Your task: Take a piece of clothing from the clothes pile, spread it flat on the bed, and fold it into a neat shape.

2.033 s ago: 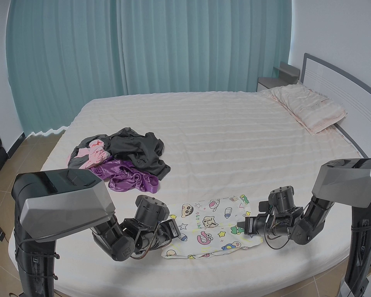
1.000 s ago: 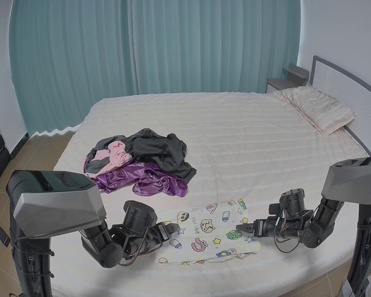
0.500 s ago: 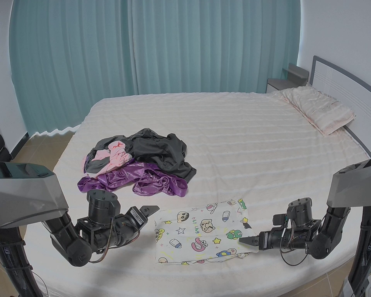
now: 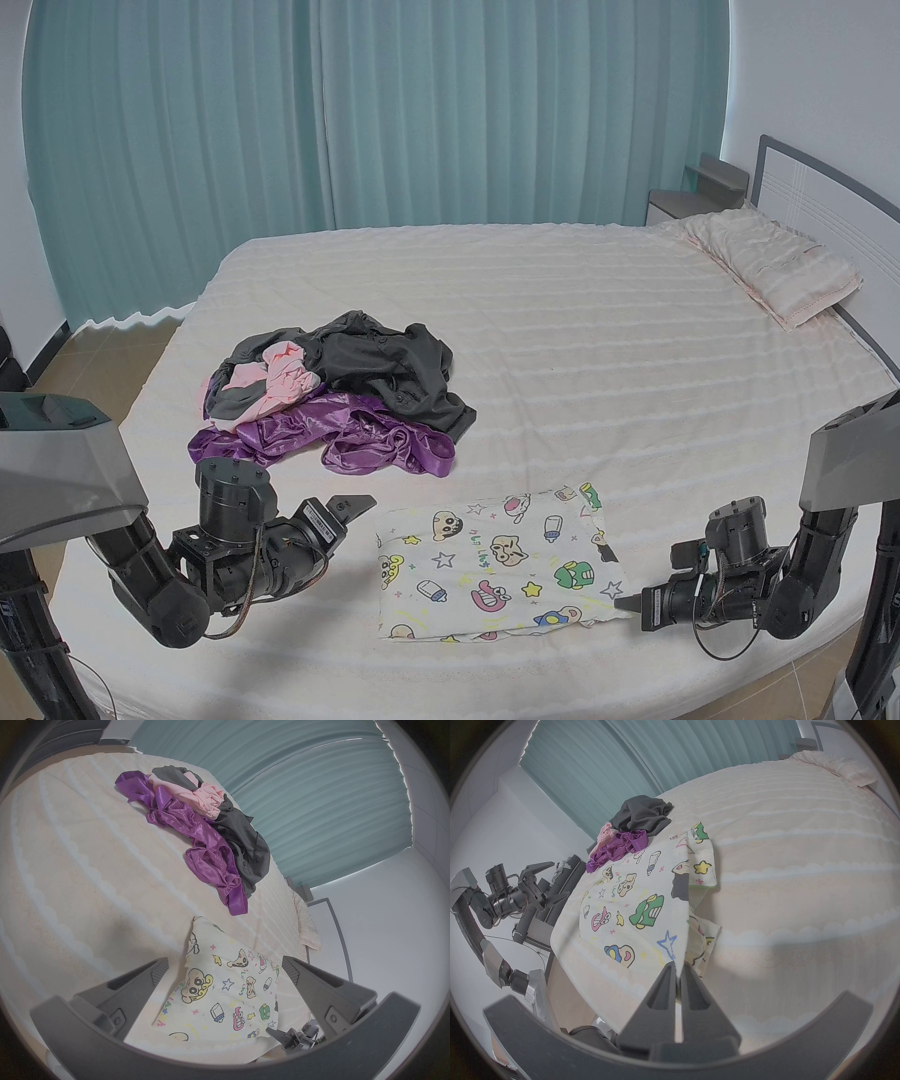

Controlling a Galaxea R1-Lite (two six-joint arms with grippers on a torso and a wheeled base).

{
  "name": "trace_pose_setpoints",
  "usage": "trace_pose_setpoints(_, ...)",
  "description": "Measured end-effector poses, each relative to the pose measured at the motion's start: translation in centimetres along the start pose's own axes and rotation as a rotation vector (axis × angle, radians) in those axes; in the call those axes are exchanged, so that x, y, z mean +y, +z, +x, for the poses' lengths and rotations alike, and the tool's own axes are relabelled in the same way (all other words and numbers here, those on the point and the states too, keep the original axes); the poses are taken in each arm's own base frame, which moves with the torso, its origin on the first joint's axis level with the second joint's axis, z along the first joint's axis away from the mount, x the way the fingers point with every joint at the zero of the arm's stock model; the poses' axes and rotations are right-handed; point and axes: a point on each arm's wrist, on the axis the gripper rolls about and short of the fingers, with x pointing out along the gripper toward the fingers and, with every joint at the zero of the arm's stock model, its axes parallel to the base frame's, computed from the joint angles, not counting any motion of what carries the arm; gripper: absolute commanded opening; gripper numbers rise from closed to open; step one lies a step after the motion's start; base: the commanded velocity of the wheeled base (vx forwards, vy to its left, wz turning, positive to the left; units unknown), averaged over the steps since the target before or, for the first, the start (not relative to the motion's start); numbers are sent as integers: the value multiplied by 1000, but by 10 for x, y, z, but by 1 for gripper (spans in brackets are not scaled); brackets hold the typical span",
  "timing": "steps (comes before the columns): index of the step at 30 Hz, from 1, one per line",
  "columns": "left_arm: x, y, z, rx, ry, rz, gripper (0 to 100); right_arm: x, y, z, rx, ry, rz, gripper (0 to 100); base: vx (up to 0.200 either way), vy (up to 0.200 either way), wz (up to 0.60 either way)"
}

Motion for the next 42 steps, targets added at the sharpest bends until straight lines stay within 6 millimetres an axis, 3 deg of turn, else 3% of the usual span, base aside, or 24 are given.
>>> trace_pose_setpoints(2, 0, 0, 0, 0, 0, 1, 100, 0, 0, -1, 0, -1, 1, 0, 0, 0, 0)
trace_pose_setpoints(3, 0, 0, 0, 0, 1, 1, 100, -1, -1, -2, 3, -3, 1, 100, 0, 0, 0)
trace_pose_setpoints(12, 0, -1, -1, 0, 2, -3, 100, -2, -2, -7, 10, -14, -42, 100, 0, 0, 0)
trace_pose_setpoints(18, 0, -1, -1, 1, 0, -2, 100, -2, 24, -6, -96, -4, -51, 100, 0, 0, 0)
trace_pose_setpoints(23, -1, -2, -1, 2, -3, -1, 100, 4, 61, 10, -198, 9, -40, 100, 0, 0, 0)
trace_pose_setpoints(30, -1, -2, -1, 2, -3, -1, 100, 15, 95, 34, -209, 23, 8, 100, 0, 0, 0)
trace_pose_setpoints(36, -1, -2, -1, 3, -2, 0, 100, 24, 110, 49, -207, 45, 17, 100, 0, 0, 0)
trace_pose_setpoints(42, -1, -2, -1, 2, -3, 0, 100, 22, 112, 68, -169, 42, 26, 100, 0, 0, 0)
